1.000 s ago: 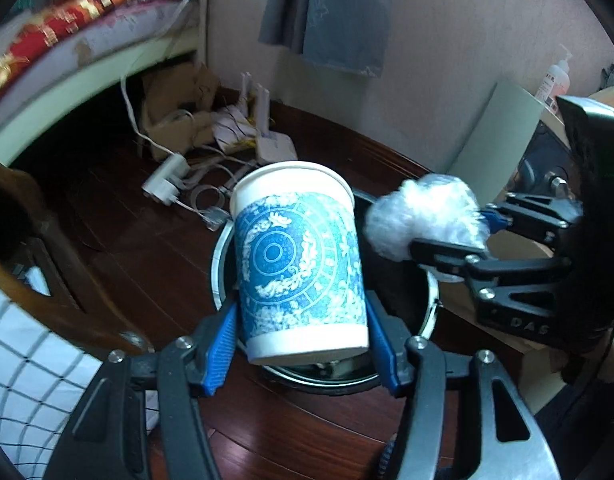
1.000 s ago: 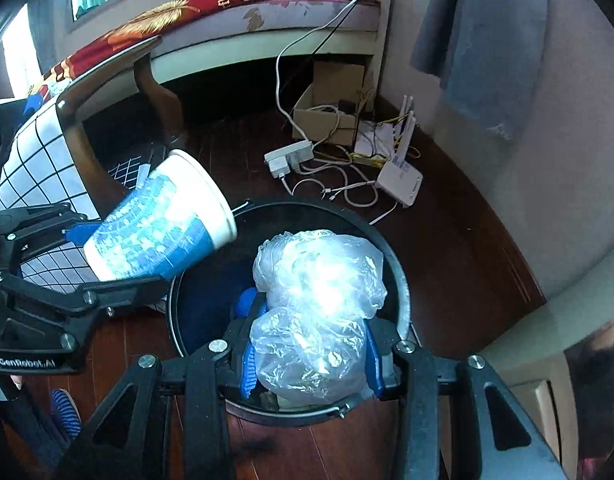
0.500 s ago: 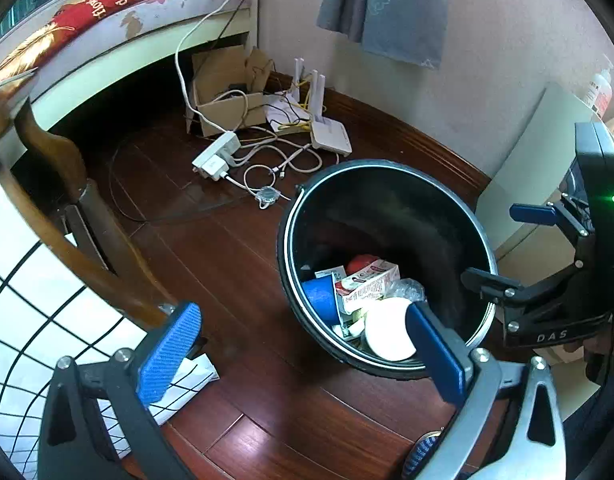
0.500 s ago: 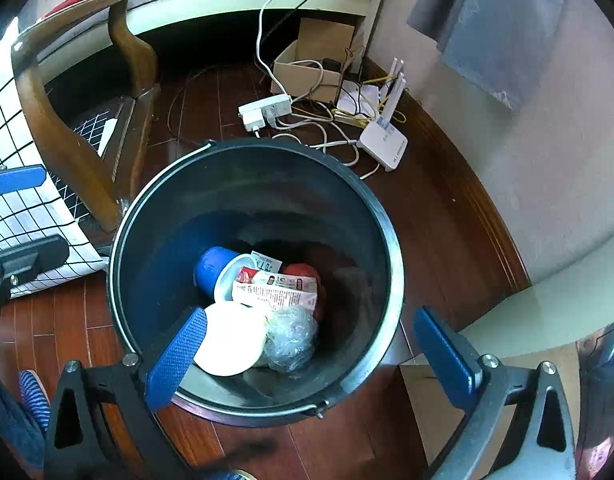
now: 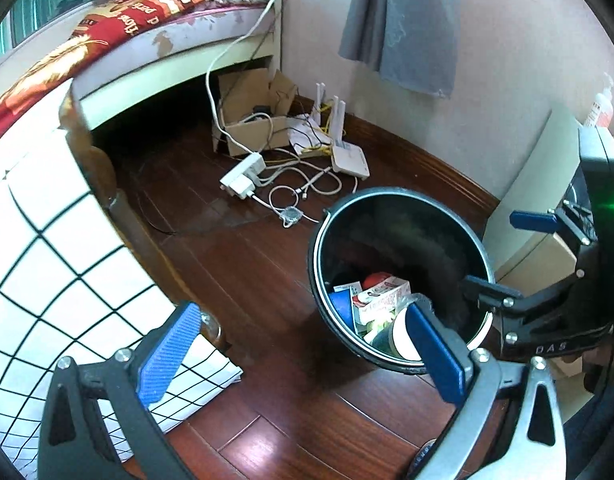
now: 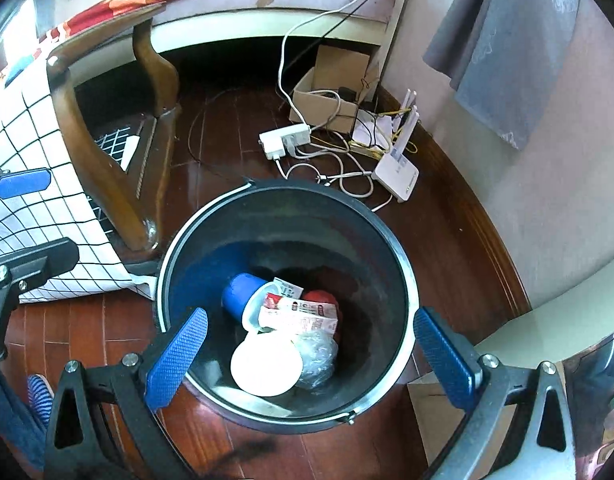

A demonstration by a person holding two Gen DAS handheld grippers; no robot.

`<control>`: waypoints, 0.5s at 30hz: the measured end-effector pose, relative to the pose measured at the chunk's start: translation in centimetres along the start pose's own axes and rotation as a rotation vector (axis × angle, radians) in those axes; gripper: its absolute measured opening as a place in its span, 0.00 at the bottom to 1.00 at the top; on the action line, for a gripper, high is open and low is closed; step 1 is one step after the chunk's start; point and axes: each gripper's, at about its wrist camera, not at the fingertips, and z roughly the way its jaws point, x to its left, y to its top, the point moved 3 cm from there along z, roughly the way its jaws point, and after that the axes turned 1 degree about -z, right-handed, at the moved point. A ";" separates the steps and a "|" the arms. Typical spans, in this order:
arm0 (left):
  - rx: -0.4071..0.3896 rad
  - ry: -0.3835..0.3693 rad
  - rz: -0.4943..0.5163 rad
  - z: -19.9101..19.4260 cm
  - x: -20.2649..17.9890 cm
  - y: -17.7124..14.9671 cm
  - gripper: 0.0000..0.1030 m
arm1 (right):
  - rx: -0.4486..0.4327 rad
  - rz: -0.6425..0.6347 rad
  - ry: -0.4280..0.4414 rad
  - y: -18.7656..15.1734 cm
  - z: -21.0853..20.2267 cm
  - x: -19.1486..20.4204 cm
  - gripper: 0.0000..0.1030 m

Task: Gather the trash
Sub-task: 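Move both open grippers back toward the blue cloth and tissue on the box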

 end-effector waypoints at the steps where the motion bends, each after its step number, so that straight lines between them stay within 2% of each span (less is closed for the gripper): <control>1: -0.006 0.004 -0.003 -0.3 0.1 0.0 1.00 | -0.004 -0.003 0.001 0.0 -0.2 0.2 1.00; 15: -0.054 0.079 -0.042 -4.9 2.5 -0.2 1.00 | -0.083 -0.062 -0.011 1.1 -5.3 2.9 1.00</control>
